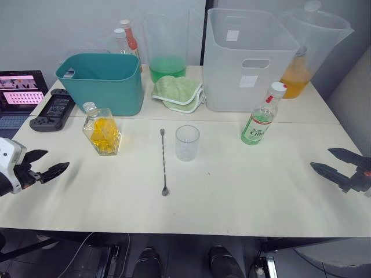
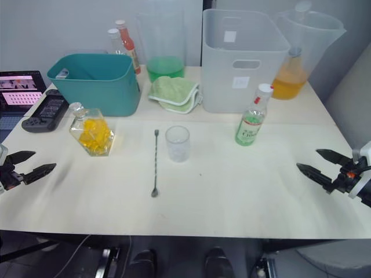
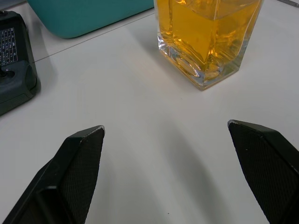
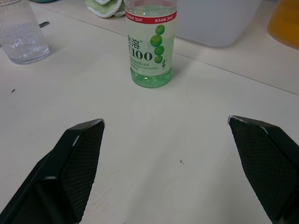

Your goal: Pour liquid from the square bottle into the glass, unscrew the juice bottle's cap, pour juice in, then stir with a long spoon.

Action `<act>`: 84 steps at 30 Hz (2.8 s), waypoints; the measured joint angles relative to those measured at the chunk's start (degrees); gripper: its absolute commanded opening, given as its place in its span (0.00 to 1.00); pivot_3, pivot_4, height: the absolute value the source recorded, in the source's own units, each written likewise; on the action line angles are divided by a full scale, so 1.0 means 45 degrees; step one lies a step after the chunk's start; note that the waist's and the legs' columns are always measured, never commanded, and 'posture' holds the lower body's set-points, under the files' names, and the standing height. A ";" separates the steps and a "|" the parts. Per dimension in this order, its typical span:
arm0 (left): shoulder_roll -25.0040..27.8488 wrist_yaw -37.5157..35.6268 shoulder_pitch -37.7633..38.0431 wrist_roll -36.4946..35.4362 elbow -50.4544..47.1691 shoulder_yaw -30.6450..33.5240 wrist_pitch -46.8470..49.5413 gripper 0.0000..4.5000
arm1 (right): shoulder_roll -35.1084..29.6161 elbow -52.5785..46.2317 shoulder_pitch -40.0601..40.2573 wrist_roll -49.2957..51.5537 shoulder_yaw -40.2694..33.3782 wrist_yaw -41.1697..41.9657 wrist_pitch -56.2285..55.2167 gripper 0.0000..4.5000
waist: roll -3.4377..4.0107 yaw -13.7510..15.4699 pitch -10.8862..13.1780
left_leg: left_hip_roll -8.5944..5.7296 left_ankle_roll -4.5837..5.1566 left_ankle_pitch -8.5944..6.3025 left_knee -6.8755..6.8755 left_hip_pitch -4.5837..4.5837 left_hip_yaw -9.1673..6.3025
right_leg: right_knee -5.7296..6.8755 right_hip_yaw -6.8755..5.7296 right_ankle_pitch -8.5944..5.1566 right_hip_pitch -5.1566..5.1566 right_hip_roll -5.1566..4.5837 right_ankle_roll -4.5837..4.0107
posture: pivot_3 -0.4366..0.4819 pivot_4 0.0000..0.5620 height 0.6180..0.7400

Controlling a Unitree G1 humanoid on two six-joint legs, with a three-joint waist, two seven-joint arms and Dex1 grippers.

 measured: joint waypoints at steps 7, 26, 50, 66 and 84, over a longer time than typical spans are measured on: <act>-0.0360 0.0318 0.0755 -0.0446 -0.1333 0.0618 0.0428 0.99 | 0.0001 -0.0209 -0.0695 0.0014 0.0542 0.0070 0.0447 1.00 | 0.0003 -0.0053 0.0001 | 0.0001 0.0000 0.0000 -0.0002 0.0003 0.0000 | 0.0007 0.0001 0.0001 0.0000 0.0001 -0.0002 | 0.48 0.27 0.95; -0.2012 0.1355 0.3447 -0.2220 -0.6247 0.2382 0.2506 0.99 | 0.0390 -0.4543 -0.1973 0.1907 0.2387 0.0261 0.3976 1.00 | 0.0006 0.0007 0.0004 | 0.0002 0.0001 -0.0001 0.0006 -0.0003 -0.0001 | -0.0003 0.0001 0.0000 -0.0002 0.0000 -0.0006 | 0.48 0.27 0.95; -0.7759 0.8635 0.3383 -0.1617 -1.1293 0.1079 0.2892 0.99 | 0.1436 -0.6362 -0.6326 0.2375 0.6002 0.0734 0.5200 1.00 | -0.0007 0.0197 0.0002 | 0.0006 0.0003 -0.0003 0.0070 -0.0035 -0.0011 | -0.0014 -0.0001 0.0052 0.0015 0.0012 -0.0071 | 0.48 0.27 0.95; -0.8479 1.0816 0.0337 0.0460 -0.8566 -0.0838 0.2197 0.99 | 0.0960 -0.7492 -0.5369 0.2663 0.5495 0.0307 0.5606 1.00 | -0.0007 0.0391 0.0002 | 0.0005 0.0006 -0.0003 0.0070 -0.0034 -0.0011 | -0.0012 -0.0002 0.0056 0.0014 0.0020 -0.0076 | 0.48 0.27 0.95; -0.8589 1.0758 -0.2048 0.1174 -0.5659 -0.1979 0.1077 0.99 | 0.0932 -0.7682 -0.5151 0.2962 0.5080 -0.0578 0.5630 1.00 | -0.0007 0.0361 0.0002 | 0.0003 0.0002 -0.0001 0.0069 -0.0042 -0.0019 | -0.0016 -0.0002 0.0059 0.0021 0.0024 -0.0069 | 0.48 0.27 0.95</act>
